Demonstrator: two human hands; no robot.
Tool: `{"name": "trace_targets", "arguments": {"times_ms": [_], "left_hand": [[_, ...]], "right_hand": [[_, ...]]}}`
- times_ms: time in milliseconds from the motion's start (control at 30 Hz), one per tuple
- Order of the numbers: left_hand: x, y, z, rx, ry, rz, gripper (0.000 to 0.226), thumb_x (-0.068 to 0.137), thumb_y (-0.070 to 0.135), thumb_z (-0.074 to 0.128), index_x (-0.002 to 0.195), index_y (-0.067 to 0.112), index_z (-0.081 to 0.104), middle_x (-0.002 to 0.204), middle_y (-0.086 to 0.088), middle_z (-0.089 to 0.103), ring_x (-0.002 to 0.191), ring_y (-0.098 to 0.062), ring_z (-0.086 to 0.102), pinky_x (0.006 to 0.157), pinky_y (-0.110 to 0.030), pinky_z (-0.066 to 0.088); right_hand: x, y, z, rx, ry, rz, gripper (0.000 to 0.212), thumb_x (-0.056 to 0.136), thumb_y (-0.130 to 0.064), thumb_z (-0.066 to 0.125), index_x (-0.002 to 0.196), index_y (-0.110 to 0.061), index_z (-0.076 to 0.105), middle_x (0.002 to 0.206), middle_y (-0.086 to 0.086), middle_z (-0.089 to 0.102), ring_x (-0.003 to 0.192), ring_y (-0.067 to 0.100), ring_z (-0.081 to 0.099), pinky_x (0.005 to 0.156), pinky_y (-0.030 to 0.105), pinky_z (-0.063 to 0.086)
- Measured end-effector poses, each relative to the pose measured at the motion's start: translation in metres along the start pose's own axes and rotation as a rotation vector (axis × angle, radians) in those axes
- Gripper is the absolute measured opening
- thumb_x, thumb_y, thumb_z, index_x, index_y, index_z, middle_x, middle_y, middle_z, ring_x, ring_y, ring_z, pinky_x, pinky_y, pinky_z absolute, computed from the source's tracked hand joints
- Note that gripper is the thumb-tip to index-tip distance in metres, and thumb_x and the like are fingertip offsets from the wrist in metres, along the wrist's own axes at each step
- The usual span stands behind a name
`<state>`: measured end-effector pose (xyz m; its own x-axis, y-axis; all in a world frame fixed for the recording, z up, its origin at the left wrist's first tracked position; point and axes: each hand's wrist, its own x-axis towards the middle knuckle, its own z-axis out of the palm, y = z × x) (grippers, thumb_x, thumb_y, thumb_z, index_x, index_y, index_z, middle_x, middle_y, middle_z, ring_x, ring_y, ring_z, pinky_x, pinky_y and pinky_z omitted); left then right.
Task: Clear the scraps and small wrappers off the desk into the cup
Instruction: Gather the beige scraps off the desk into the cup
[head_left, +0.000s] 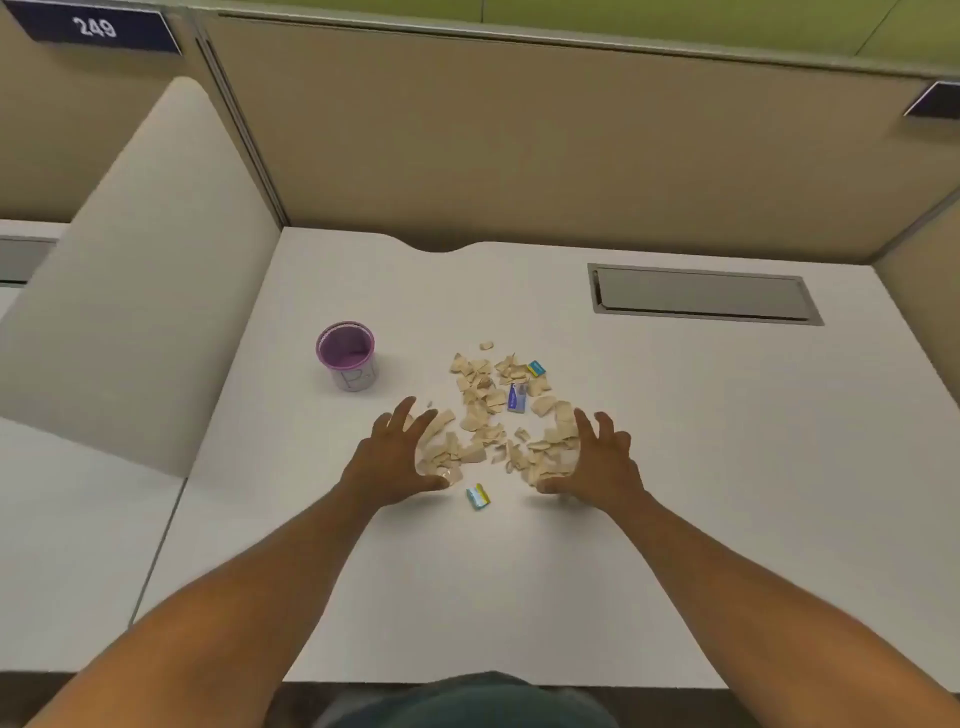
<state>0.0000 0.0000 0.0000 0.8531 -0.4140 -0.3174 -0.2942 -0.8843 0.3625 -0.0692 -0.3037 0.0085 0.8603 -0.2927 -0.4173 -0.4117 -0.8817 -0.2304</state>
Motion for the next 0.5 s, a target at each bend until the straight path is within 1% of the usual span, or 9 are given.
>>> {"name": "trace_targets", "arguments": {"times_ms": [100,167,200,300,367,400,433,500], "left_hand": [[0.006,0.003,0.009,-0.085,-0.022,-0.118,0.122,0.068,0.066,0.087,0.165,0.033,0.022,0.176,0.0,0.003,0.157,-0.035,0.026,0.112,-0.054,0.05],[0.009,0.004,0.019,-0.126,-0.049,-0.182,0.126,0.065,0.059,0.092,0.166,0.033,0.022,0.176,-0.001,0.002,0.155,-0.037,0.026,0.113,-0.052,0.048],[0.011,0.007,0.024,-0.143,-0.06,-0.201,0.127,0.065,0.056,0.094,0.166,0.032,0.021,0.176,-0.002,0.002,0.154,-0.037,0.027,0.114,-0.051,0.046],[0.018,0.014,0.037,-0.17,-0.089,-0.218,0.128,0.066,0.051,0.095,0.167,0.028,0.019,0.175,-0.007,0.007,0.152,-0.041,0.029,0.121,-0.049,0.039],[0.026,0.019,0.041,-0.196,-0.106,-0.212,0.126,0.068,0.05,0.095,0.167,0.027,0.021,0.173,-0.008,0.015,0.152,-0.04,0.029,0.124,-0.049,0.036],[0.029,0.022,0.042,-0.217,-0.12,-0.199,0.123,0.069,0.049,0.095,0.167,0.028,0.022,0.172,-0.007,0.018,0.152,-0.039,0.03,0.123,-0.049,0.037],[0.033,0.024,0.041,-0.237,-0.128,-0.184,0.12,0.07,0.048,0.094,0.166,0.029,0.024,0.171,-0.006,0.021,0.153,-0.037,0.03,0.122,-0.049,0.039],[0.038,0.027,0.04,-0.225,-0.082,-0.171,0.11,0.074,0.051,0.09,0.163,0.03,0.03,0.17,-0.002,0.023,0.153,-0.033,0.032,0.116,-0.05,0.047]], "right_hand": [[0.014,0.016,0.0,0.007,-0.129,0.085,0.151,0.048,-0.068,0.09,0.161,-0.026,-0.002,0.161,0.008,0.008,0.145,0.04,0.022,0.109,0.053,0.043],[0.023,0.021,0.007,0.049,-0.198,0.106,0.153,0.051,-0.059,0.094,0.161,-0.02,-0.004,0.158,0.012,0.013,0.144,0.04,0.026,0.114,0.049,0.039],[0.026,0.021,0.011,0.071,-0.206,0.094,0.15,0.052,-0.055,0.095,0.161,-0.017,-0.002,0.154,0.013,0.016,0.141,0.038,0.03,0.113,0.046,0.04],[0.035,0.016,0.022,0.151,-0.192,-0.001,0.134,0.054,-0.045,0.095,0.157,-0.016,0.014,0.144,0.009,0.023,0.135,0.031,0.041,0.108,0.036,0.048],[0.041,0.007,0.026,0.204,-0.217,-0.064,0.131,0.056,-0.04,0.095,0.158,-0.016,0.018,0.147,0.007,0.022,0.138,0.026,0.041,0.109,0.03,0.045],[0.043,0.002,0.028,0.218,-0.222,-0.082,0.129,0.056,-0.039,0.096,0.159,-0.017,0.021,0.15,0.006,0.023,0.139,0.025,0.042,0.107,0.027,0.043],[0.045,-0.002,0.029,0.233,-0.207,-0.087,0.125,0.056,-0.041,0.096,0.157,-0.018,0.026,0.151,0.006,0.026,0.138,0.025,0.044,0.104,0.027,0.043],[0.046,-0.009,0.029,0.234,-0.112,-0.071,0.113,0.057,-0.05,0.094,0.149,-0.021,0.037,0.147,0.005,0.033,0.133,0.028,0.047,0.1,0.034,0.05]]}}
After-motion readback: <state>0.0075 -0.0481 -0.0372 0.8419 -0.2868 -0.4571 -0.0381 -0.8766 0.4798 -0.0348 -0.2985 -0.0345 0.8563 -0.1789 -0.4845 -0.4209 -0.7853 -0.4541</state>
